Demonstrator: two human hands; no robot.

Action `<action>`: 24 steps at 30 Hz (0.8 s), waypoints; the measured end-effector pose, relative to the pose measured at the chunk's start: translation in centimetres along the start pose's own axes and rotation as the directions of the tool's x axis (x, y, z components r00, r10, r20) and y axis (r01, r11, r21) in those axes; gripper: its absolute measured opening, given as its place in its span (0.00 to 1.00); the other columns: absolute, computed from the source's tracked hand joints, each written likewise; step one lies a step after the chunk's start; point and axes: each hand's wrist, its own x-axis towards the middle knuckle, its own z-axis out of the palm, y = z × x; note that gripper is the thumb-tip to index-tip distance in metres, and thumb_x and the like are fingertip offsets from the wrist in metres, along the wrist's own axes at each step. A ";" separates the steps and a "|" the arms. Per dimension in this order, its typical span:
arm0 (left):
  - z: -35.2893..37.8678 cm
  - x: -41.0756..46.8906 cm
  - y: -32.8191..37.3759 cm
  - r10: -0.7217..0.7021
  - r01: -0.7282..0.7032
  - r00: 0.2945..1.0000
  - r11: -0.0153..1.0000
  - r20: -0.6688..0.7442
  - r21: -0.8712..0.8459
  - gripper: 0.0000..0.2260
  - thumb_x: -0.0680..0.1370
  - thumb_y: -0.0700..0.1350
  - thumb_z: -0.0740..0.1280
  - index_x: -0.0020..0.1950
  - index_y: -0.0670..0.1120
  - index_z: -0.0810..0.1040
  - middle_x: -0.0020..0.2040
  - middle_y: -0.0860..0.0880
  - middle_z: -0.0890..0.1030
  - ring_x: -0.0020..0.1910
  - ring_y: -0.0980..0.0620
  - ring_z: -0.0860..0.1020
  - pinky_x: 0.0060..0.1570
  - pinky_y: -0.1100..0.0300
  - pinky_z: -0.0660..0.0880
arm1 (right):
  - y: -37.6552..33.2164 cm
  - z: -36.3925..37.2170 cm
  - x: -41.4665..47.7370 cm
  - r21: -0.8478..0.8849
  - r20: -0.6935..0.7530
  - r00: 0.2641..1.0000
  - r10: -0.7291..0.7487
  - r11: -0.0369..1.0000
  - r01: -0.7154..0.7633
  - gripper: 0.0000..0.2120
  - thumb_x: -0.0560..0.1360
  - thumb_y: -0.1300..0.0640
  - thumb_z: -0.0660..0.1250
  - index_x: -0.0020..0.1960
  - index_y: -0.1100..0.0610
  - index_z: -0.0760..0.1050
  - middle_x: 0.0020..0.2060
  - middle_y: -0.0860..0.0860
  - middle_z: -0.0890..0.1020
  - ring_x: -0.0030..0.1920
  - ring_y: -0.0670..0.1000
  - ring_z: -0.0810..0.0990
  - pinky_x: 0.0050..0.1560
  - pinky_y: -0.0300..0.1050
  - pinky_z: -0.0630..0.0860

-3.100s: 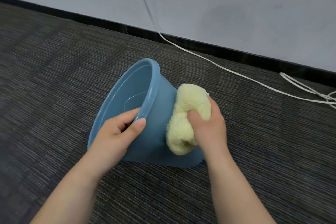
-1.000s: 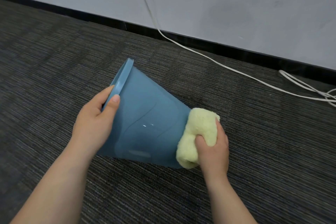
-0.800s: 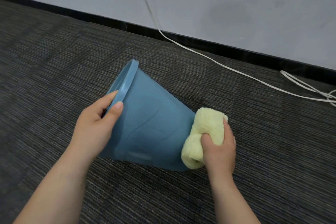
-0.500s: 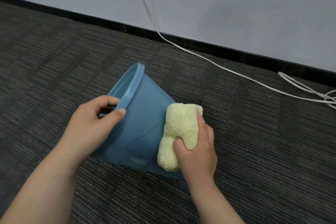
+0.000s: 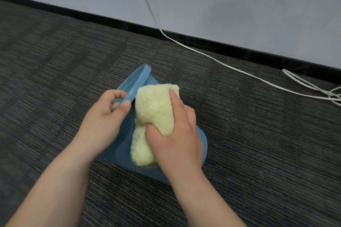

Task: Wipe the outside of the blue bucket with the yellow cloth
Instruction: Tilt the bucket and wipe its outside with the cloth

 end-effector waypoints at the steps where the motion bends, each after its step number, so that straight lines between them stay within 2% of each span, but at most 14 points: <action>1: 0.0 -0.2 0.0 0.005 -0.005 1.000 1.000 0.017 -0.004 0.07 0.76 0.45 0.59 0.40 0.56 0.71 0.33 0.57 0.78 0.35 0.53 0.75 0.36 0.56 0.68 | -0.1 -0.1 0.2 -0.006 -0.002 1.000 -0.007 1.000 0.007 0.34 0.59 0.41 0.56 0.61 0.31 0.44 0.50 0.37 0.60 0.52 0.46 0.71 0.49 0.49 0.72; 3: 0.0 -0.3 0.1 0.024 -0.023 0.999 0.999 0.023 -0.022 0.07 0.76 0.45 0.59 0.40 0.56 0.70 0.26 0.58 0.79 0.31 0.58 0.75 0.34 0.59 0.69 | 0.4 -0.2 0.5 -0.001 -0.023 1.000 0.021 1.000 -0.021 0.34 0.59 0.41 0.57 0.62 0.32 0.47 0.49 0.38 0.61 0.50 0.47 0.72 0.48 0.48 0.71; 4: 0.1 -0.3 0.1 0.036 -0.035 0.999 0.999 0.025 -0.032 0.08 0.76 0.44 0.59 0.40 0.55 0.70 0.24 0.60 0.79 0.28 0.62 0.75 0.32 0.64 0.69 | 1.1 -0.4 0.7 0.009 -0.039 0.997 0.062 0.998 -0.062 0.33 0.61 0.42 0.58 0.63 0.33 0.50 0.50 0.39 0.63 0.49 0.47 0.72 0.47 0.46 0.70; 6: 0.1 -0.4 0.0 0.046 -0.045 0.998 0.998 0.034 -0.042 0.08 0.76 0.42 0.59 0.40 0.55 0.70 0.23 0.66 0.77 0.24 0.68 0.73 0.26 0.73 0.67 | 3.0 -1.2 1.4 0.076 -0.074 0.976 0.202 0.977 -0.197 0.31 0.65 0.45 0.61 0.66 0.36 0.56 0.56 0.43 0.68 0.49 0.49 0.72 0.46 0.43 0.66; 7: 0.2 -0.5 0.1 0.039 -0.038 0.998 0.998 0.040 -0.046 0.08 0.76 0.43 0.59 0.40 0.55 0.70 0.23 0.66 0.77 0.24 0.68 0.73 0.26 0.73 0.67 | 4.1 -1.9 1.8 0.122 -0.081 0.957 0.278 0.956 -0.268 0.29 0.67 0.48 0.62 0.67 0.39 0.58 0.59 0.46 0.70 0.51 0.50 0.72 0.47 0.44 0.66; 9: 0.5 -0.7 0.2 0.023 -0.021 0.999 0.999 0.041 -0.036 0.08 0.75 0.44 0.60 0.40 0.58 0.70 0.26 0.63 0.79 0.28 0.65 0.75 0.33 0.65 0.69 | 5.4 -3.1 2.5 0.156 -0.066 0.928 0.366 0.922 -0.353 0.28 0.69 0.52 0.62 0.67 0.43 0.59 0.62 0.49 0.71 0.54 0.53 0.72 0.53 0.47 0.69; 11: 0.8 -0.9 0.4 0.027 -0.027 0.999 0.999 0.022 0.019 0.08 0.74 0.47 0.61 0.39 0.61 0.69 0.30 0.60 0.80 0.34 0.59 0.76 0.36 0.58 0.68 | 4.9 -3.3 2.6 0.110 -0.068 0.944 0.323 0.943 -0.315 0.28 0.68 0.50 0.62 0.67 0.41 0.59 0.61 0.47 0.70 0.50 0.51 0.72 0.52 0.48 0.70; 12: 0.9 -0.9 0.5 0.045 -0.046 0.999 0.997 0.008 0.061 0.07 0.73 0.49 0.62 0.38 0.62 0.69 0.33 0.61 0.78 0.36 0.59 0.75 0.36 0.58 0.68 | 4.1 -3.0 2.5 0.095 -0.075 0.960 0.268 0.961 -0.261 0.29 0.67 0.48 0.62 0.67 0.40 0.58 0.59 0.45 0.69 0.47 0.47 0.70 0.50 0.46 0.69; 15: 1.1 -1.2 0.8 0.152 -0.152 0.988 0.975 0.010 0.160 0.07 0.72 0.52 0.62 0.38 0.65 0.68 0.37 0.64 0.75 0.39 0.64 0.73 0.37 0.60 0.67 | 1.8 -1.8 1.9 0.120 -0.081 0.987 0.137 0.985 -0.127 0.31 0.62 0.43 0.61 0.63 0.34 0.56 0.46 0.33 0.64 0.38 0.36 0.68 0.40 0.38 0.64; 17: 1.2 -1.4 0.9 0.187 -0.185 0.982 0.970 0.003 0.160 0.10 0.73 0.49 0.63 0.37 0.66 0.70 0.35 0.65 0.76 0.39 0.65 0.74 0.38 0.63 0.68 | 1.8 -1.5 1.6 0.162 -0.077 0.987 0.142 0.978 -0.128 0.31 0.62 0.43 0.61 0.63 0.33 0.56 0.45 0.33 0.64 0.37 0.32 0.66 0.39 0.37 0.64; 19: 1.1 -1.5 0.8 0.193 -0.189 0.981 0.973 -0.017 0.129 0.12 0.73 0.47 0.64 0.36 0.66 0.72 0.32 0.69 0.78 0.38 0.70 0.75 0.39 0.67 0.68 | 2.8 -1.9 1.7 0.195 -0.079 0.975 0.206 0.963 -0.188 0.30 0.65 0.48 0.63 0.65 0.36 0.58 0.50 0.37 0.65 0.39 0.38 0.68 0.44 0.40 0.64; 21: 1.0 -1.5 0.7 0.220 -0.216 0.975 0.970 -0.025 0.112 0.14 0.73 0.45 0.64 0.36 0.66 0.72 0.32 0.78 0.75 0.37 0.77 0.72 0.38 0.73 0.68 | 4.1 -2.6 2.1 0.193 -0.082 0.960 0.269 0.949 -0.249 0.29 0.68 0.50 0.63 0.67 0.39 0.58 0.53 0.41 0.66 0.44 0.42 0.68 0.47 0.43 0.66; 24: 1.1 -1.6 0.7 0.257 -0.256 0.966 0.964 -0.013 0.069 0.15 0.73 0.43 0.65 0.37 0.66 0.72 0.32 0.80 0.73 0.37 0.78 0.72 0.34 0.82 0.65 | 5.4 -3.3 2.3 0.210 -0.113 0.943 0.314 0.935 -0.286 0.28 0.69 0.52 0.63 0.67 0.40 0.59 0.56 0.43 0.69 0.45 0.45 0.69 0.48 0.45 0.68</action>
